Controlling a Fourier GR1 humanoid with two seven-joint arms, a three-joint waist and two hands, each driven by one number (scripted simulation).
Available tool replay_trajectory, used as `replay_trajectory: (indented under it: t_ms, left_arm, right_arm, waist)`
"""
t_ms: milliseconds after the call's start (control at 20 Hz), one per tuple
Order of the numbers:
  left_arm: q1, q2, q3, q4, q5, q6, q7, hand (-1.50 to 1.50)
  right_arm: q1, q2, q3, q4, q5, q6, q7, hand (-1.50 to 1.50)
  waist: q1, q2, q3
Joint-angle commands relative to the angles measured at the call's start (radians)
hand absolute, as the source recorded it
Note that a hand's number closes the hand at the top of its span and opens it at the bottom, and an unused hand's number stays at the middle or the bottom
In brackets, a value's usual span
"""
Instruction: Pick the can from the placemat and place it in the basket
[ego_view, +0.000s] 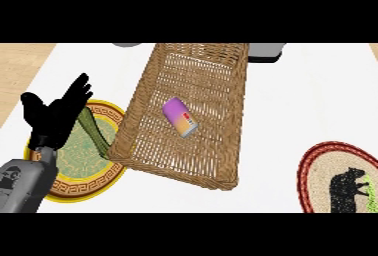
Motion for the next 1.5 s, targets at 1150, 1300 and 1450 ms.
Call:
replay_trajectory:
  t_ms: [1150,1300,1450]
  left_arm:
    - [0.013,-0.005,0.052,0.053,0.003,-0.008,0.015,0.0]
    - [0.093,-0.016,0.045,0.008,-0.011,-0.007,-0.044,0.0]
    - [0.057,-0.008,0.047,-0.009,-0.019,0.01,0.016,0.0]
  right_arm:
    - [0.008,0.282,0.16,0.001,0.194,-0.251,0.377,1.5]
    - [0.051,0.3,0.134,0.001,0.174,-0.323,0.335,1.5]
    - [0.042,0.391,0.129,0.001,0.175,-0.385,0.322,1.5]
  waist:
    - [-0.076,-0.023,0.013]
    - [-0.073,-0.027,0.014]
    - [-0.081,-0.031,0.014]
